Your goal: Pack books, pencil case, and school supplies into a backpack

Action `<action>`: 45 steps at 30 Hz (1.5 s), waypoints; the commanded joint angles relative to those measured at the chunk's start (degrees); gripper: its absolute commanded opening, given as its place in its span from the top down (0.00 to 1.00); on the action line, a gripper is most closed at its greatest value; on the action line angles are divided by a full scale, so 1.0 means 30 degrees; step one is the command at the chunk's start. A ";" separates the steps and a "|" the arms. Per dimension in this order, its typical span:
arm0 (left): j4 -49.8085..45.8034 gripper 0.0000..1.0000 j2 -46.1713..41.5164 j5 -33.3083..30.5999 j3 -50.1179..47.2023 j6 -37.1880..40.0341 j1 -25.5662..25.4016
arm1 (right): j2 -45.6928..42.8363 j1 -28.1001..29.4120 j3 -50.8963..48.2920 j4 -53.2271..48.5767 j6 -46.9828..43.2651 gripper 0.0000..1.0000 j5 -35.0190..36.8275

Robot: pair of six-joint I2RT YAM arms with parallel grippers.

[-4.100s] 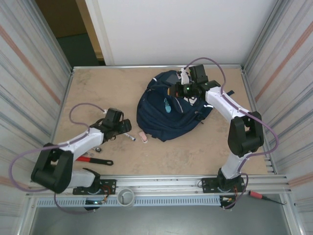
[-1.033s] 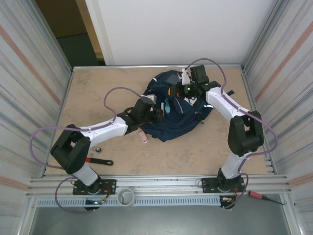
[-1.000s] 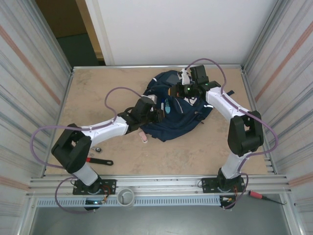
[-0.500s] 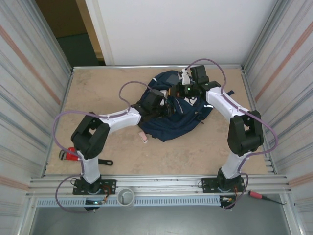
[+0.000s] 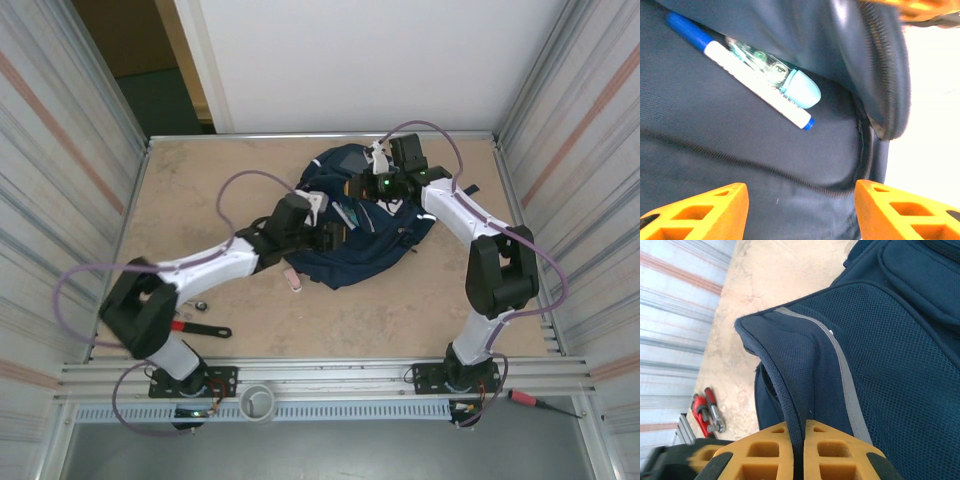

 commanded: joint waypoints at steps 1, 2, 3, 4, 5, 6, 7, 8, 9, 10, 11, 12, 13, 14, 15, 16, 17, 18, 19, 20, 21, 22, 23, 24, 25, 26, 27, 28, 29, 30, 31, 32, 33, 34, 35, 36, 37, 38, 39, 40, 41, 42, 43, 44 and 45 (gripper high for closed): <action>-0.2316 0.38 -0.2740 -0.2675 -0.1976 0.1066 -0.0151 | -0.0062 -0.0221 -0.0155 0.0738 0.0046 0.99 -0.0131; -0.3064 0.36 -0.3414 -0.3616 -0.2619 0.0903 -0.0189 | -0.0003 -0.0213 -0.0129 0.0743 0.0051 0.99 -0.0145; -0.3795 0.34 -0.3869 -0.4385 -0.3115 0.0725 -0.0195 | 0.0027 -0.0215 -0.0126 0.0768 0.0073 0.99 -0.0144; -0.4569 0.32 -0.4318 -0.5108 -0.3594 0.0491 -0.0197 | 0.0056 -0.0212 -0.0122 0.0844 0.0090 0.99 -0.0171; -0.5130 0.30 -0.4584 -0.5555 -0.3964 0.0240 -0.0196 | 0.0057 -0.0204 -0.0120 0.0912 0.0127 0.99 -0.0200; -0.5564 0.28 -0.4796 -0.5878 -0.4336 -0.0051 -0.0224 | 0.0085 -0.0187 -0.0154 0.0969 0.0134 0.99 -0.0190; -0.5766 0.26 -0.4878 -0.5930 -0.4693 -0.0304 -0.0226 | 0.0101 -0.0188 -0.0154 0.1009 0.0148 0.99 -0.0170; -0.5810 0.24 -0.4813 -0.5829 -0.4932 -0.0470 -0.0262 | 0.0141 -0.0188 -0.0152 0.1038 0.0134 0.99 -0.0170; -0.5838 0.22 -0.4604 -0.5654 -0.5074 -0.0626 -0.0306 | 0.0219 -0.0192 -0.0147 0.1068 0.0135 0.99 -0.0182; -0.5883 0.20 -0.4289 -0.5505 -0.5043 -0.0703 -0.0357 | 0.0302 -0.0197 -0.0155 0.1081 0.0163 0.99 -0.0215; -0.5967 0.19 -0.3946 -0.5427 -0.4939 -0.0782 -0.0415 | 0.0370 -0.0209 -0.0168 0.1079 0.0164 0.99 -0.0258; -0.6042 0.19 -0.3535 -0.5365 -0.4798 -0.0867 -0.0460 | 0.0429 -0.0186 -0.0168 0.1114 0.0199 0.99 -0.0271; -0.5981 0.18 -0.3169 -0.5239 -0.4675 -0.0903 -0.0511 | 0.0442 -0.0168 -0.0199 0.1127 0.0207 0.99 -0.0316; -0.5814 0.18 -0.2846 -0.5076 -0.4588 -0.0918 -0.0573 | 0.0476 -0.0168 -0.0239 0.1127 0.0192 0.99 -0.0314; -0.5592 0.18 -0.2479 -0.4823 -0.4493 -0.0898 -0.0565 | 0.0439 -0.0162 -0.0249 0.1130 0.0193 0.99 -0.0308; -0.5371 0.18 -0.2098 -0.4601 -0.4394 -0.0841 -0.0559 | 0.0412 -0.0177 -0.0311 0.1174 0.0192 0.99 -0.0289; -0.5245 0.18 -0.1770 -0.4431 -0.4254 -0.0865 -0.0549 | 0.0387 -0.0155 -0.0333 0.1185 0.0210 0.99 -0.0302; -0.5099 0.18 -0.1410 -0.4299 -0.4095 -0.0858 -0.0554 | 0.0380 -0.0172 -0.0360 0.1200 0.0192 0.99 -0.0316; -0.4956 0.17 -0.1087 -0.4166 -0.4003 -0.0842 -0.0557 | 0.0379 -0.0163 -0.0356 0.1215 0.0220 0.99 -0.0355; -0.4904 0.17 -0.0772 -0.4123 -0.3874 -0.0837 -0.0559 | 0.0351 -0.0158 -0.0360 0.1215 0.0236 0.99 -0.0371; -0.4902 0.17 -0.0500 -0.4219 -0.3767 -0.0858 -0.0551 | 0.0352 -0.0170 -0.0360 0.1214 0.0222 0.99 -0.0410; -0.4928 0.18 -0.0326 -0.4411 -0.3698 -0.0903 -0.0575 | 0.0357 -0.0165 -0.0360 0.1196 0.0221 0.99 -0.0401; -0.4888 0.18 -0.0255 -0.4574 -0.3712 -0.0946 -0.0561 | 0.0345 -0.0173 -0.0357 0.1214 0.0243 0.99 -0.0404; -0.4769 0.19 -0.0225 -0.4695 -0.3814 -0.0959 -0.0560 | 0.0353 -0.0165 -0.0360 0.1214 0.0222 0.99 -0.0416; -0.4698 0.21 -0.0239 -0.4840 -0.3950 -0.1051 -0.0536 | 0.0350 -0.0178 -0.0360 0.1213 0.0232 0.99 -0.0444; -0.4698 0.22 -0.0281 -0.4957 -0.4045 -0.1101 -0.0520 | 0.0354 -0.0159 -0.0384 0.1214 0.0222 0.99 -0.0440; -0.4682 0.25 -0.0349 -0.5043 -0.4145 -0.1159 -0.0520 | 0.0393 -0.0174 -0.0375 0.1237 0.0221 0.99 -0.0472; -0.4668 0.28 -0.0369 -0.5098 -0.4280 -0.1203 -0.0464 | 0.0408 -0.0155 -0.0399 0.1271 0.0223 0.99 -0.0466; -0.4668 0.32 -0.0414 -0.5085 -0.4401 -0.1252 -0.0407 | 0.0416 -0.0177 -0.0418 0.1313 0.0222 0.99 -0.0494; -0.4617 0.36 -0.0471 -0.5039 -0.4530 -0.1349 -0.0315 | 0.0460 -0.0177 -0.0440 0.1353 0.0221 0.99 -0.0497; -0.4531 0.40 -0.0538 -0.4986 -0.4662 -0.1401 -0.0234 | 0.0485 -0.0163 -0.0448 0.1376 0.0249 0.99 -0.0516; -0.4460 0.43 -0.0622 -0.4904 -0.4756 -0.1437 -0.0198 | 0.0524 -0.0176 -0.0459 0.1377 0.0251 0.99 -0.0536; -0.4337 0.46 -0.0685 -0.4822 -0.4847 -0.1454 -0.0199 | 0.0551 -0.0157 -0.0473 0.1373 0.0285 0.99 -0.0539; -0.4317 0.49 -0.0720 -0.4806 -0.4888 -0.1510 -0.0167 | 0.0555 -0.0170 -0.0463 0.1368 0.0280 0.99 -0.0547; -0.4345 0.52 -0.0722 -0.4806 -0.4885 -0.1539 -0.0167 | 0.0555 -0.0173 -0.0448 0.1365 0.0289 0.99 -0.0548; -0.4360 0.54 -0.0722 -0.4778 -0.4887 -0.1540 -0.0167 | 0.0555 -0.0163 -0.0440 0.1394 0.0305 0.99 -0.0539; -0.4351 0.56 -0.0695 -0.4776 -0.4896 -0.1540 -0.0167 | 0.0545 -0.0178 -0.0422 0.1387 0.0310 0.99 -0.0519; -0.4318 0.58 -0.0643 -0.4771 -0.4885 -0.1569 -0.0140 | 0.0504 -0.0168 -0.0415 0.1363 0.0338 0.99 -0.0533; -0.4317 0.61 -0.0584 -0.4755 -0.4889 -0.1583 -0.0123 | 0.0485 -0.0129 -0.0407 0.1386 0.0330 0.99 -0.0489; -0.4331 0.64 -0.0547 -0.4748 -0.4911 -0.1576 -0.0109 | 0.0471 -0.0133 -0.0411 0.1381 0.0309 0.99 -0.0505; -0.4386 0.66 -0.0561 -0.4748 -0.4881 -0.1570 -0.0109 | 0.0467 -0.0154 -0.0419 0.1361 0.0287 0.99 -0.0474; -0.4468 0.69 -0.0687 -0.4844 -0.4883 -0.1632 -0.0109 | 0.0478 -0.0132 -0.0408 0.1318 0.0303 0.99 -0.0466; -0.4463 0.72 -0.0938 -0.4991 -0.4927 -0.1700 -0.0109 | 0.0438 -0.0139 -0.0379 0.1281 0.0289 0.99 -0.0465; -0.4464 0.74 -0.1250 -0.5158 -0.5012 -0.1791 -0.0109 | 0.0423 -0.0154 -0.0389 0.1267 0.0284 0.99 -0.0464; -0.4439 0.76 -0.1779 -0.5339 -0.5127 -0.1903 -0.0109 | 0.0445 -0.0130 -0.0363 0.1235 0.0293 0.99 -0.0463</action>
